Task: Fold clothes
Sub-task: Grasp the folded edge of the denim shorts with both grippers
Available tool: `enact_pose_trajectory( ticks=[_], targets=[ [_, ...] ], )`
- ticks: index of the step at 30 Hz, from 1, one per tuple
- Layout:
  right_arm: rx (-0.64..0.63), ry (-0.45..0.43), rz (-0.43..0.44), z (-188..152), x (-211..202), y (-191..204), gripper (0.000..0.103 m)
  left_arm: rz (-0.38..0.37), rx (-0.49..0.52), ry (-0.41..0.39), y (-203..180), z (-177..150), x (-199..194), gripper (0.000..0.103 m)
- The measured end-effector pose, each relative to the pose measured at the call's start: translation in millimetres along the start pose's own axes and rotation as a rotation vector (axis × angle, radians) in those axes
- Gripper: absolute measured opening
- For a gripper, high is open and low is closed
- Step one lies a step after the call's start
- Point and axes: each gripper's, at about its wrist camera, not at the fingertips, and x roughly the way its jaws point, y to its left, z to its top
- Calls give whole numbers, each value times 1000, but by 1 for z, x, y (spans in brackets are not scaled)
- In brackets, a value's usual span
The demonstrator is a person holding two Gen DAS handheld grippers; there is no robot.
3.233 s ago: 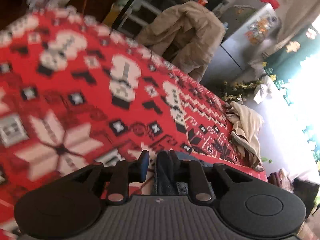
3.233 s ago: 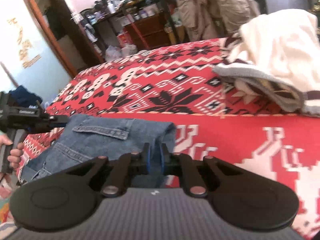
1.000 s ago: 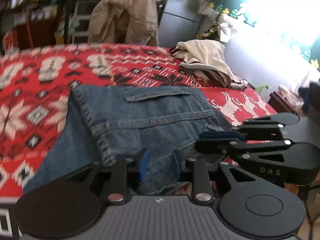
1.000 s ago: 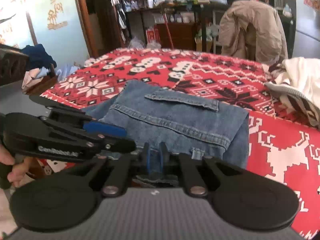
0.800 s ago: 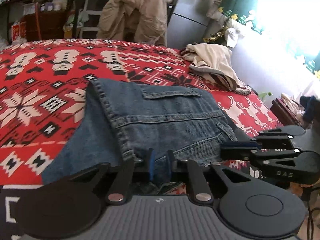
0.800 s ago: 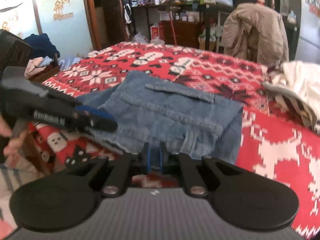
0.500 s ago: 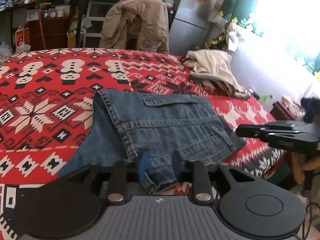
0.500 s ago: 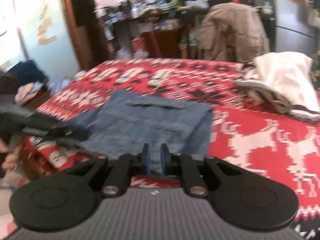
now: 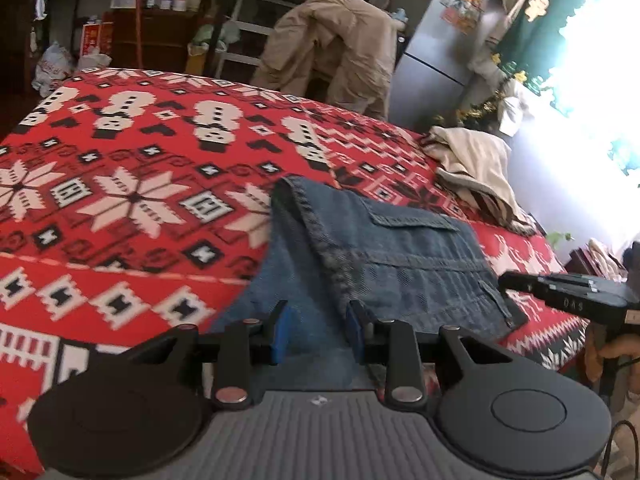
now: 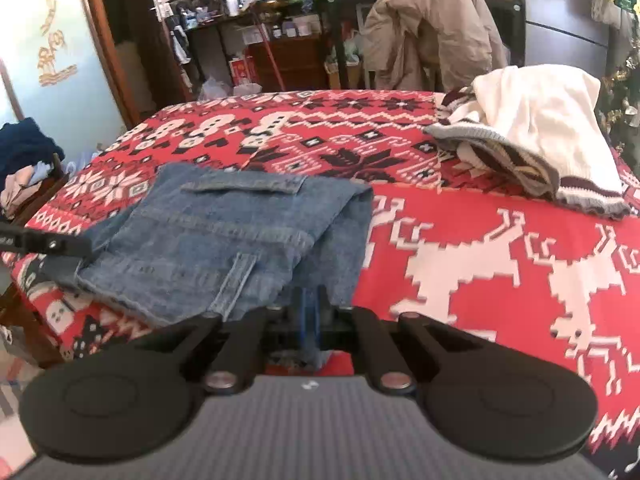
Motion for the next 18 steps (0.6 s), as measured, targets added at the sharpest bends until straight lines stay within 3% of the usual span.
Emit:
enact_pose_trajectory(
  ticks=[7, 14, 18],
  targets=[
    [-32, 2, -62, 16, 44, 0, 7, 10, -32, 6, 13, 4, 8, 30],
    [14, 52, -76, 4, 21, -19, 12, 6, -23, 7, 14, 3, 7, 29],
    [8, -9, -49, 9, 7, -12, 11, 15, 17, -3, 5, 11, 7, 26]
  ],
)
